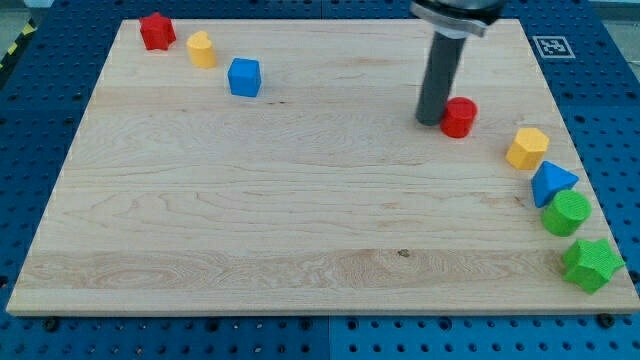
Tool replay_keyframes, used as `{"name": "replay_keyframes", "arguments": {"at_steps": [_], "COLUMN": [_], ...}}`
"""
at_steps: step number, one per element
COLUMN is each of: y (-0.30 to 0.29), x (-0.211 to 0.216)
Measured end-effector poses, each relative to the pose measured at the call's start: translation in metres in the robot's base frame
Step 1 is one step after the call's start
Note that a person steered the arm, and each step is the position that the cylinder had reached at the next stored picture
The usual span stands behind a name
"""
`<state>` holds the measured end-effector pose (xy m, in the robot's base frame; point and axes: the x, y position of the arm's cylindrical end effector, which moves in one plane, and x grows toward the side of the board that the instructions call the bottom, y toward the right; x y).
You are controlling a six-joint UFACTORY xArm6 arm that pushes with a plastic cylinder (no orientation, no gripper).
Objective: Slide the red circle towards the center right and nudge a bit yellow hexagon
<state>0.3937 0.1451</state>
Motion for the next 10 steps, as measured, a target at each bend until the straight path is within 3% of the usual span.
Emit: {"name": "replay_keyframes", "arguments": {"at_steps": [2,4,8,10], "y": [0.049,0.065,0.067,0.067], "x": [0.029,0.030,0.065,0.106]}}
